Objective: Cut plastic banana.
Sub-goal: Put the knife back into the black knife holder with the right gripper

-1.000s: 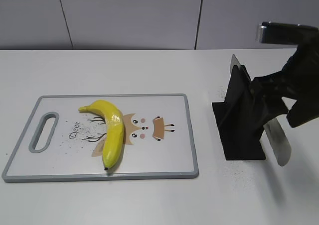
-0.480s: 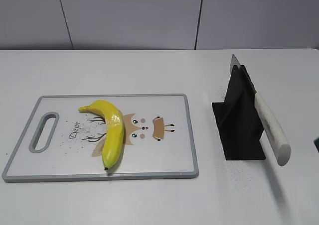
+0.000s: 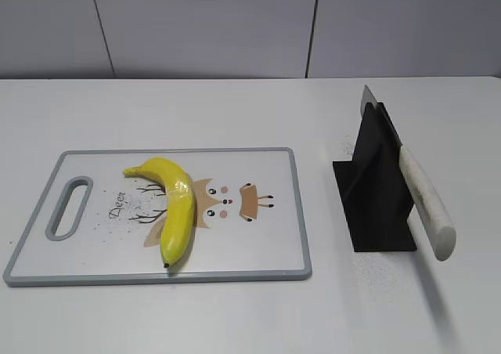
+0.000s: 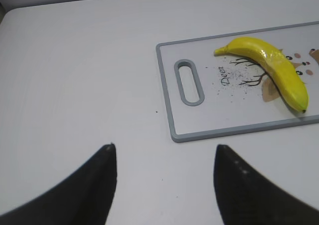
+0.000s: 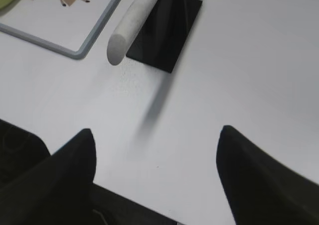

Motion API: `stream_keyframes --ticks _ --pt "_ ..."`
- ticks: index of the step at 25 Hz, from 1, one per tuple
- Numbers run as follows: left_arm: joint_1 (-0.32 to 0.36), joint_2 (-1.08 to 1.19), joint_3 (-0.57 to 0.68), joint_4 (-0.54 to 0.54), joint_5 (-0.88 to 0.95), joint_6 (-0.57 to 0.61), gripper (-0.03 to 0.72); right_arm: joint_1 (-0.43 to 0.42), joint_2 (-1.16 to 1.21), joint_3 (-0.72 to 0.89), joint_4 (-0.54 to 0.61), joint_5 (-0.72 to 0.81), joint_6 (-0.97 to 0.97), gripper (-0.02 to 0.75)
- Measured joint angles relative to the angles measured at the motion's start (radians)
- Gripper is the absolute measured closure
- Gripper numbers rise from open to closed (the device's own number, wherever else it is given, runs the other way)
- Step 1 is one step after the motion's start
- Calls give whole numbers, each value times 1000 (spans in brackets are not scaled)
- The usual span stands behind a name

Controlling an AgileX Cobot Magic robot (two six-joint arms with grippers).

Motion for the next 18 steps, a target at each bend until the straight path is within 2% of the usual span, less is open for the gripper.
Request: stream_keyframes --ticks 7,12,18 --pt "0 0 0 -1 1 0 97 0 -302 12 -22 20 0 197" --pt "0 -3 0 -2 1 0 97 -18 -325 12 -21 26 1 209" --pt "0 -3 0 -3 1 0 97 -210 -325 14 -22 26 0 212"
